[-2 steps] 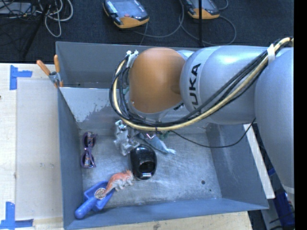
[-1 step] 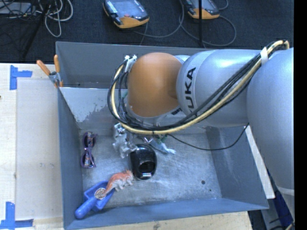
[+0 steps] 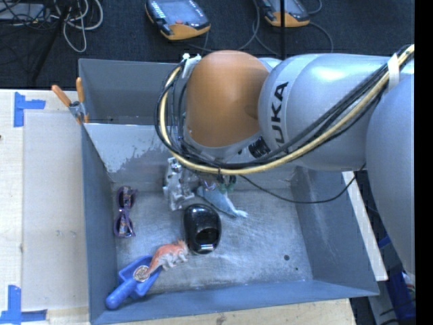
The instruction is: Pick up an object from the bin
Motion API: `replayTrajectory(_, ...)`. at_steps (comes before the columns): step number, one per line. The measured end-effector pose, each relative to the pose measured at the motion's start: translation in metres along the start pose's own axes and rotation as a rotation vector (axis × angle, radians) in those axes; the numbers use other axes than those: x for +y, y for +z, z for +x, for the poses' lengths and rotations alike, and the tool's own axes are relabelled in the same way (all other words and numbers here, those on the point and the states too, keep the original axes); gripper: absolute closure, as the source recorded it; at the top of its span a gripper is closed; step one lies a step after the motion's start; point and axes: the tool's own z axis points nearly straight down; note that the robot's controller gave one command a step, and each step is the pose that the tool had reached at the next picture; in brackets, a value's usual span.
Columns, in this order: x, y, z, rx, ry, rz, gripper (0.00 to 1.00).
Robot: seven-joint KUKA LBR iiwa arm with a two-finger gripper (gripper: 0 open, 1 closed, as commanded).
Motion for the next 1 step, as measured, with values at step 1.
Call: replayTrajectory(1, -0.0079, -0.0039, -0.0051, -0.023, -0.225, 0.004, 1.0)
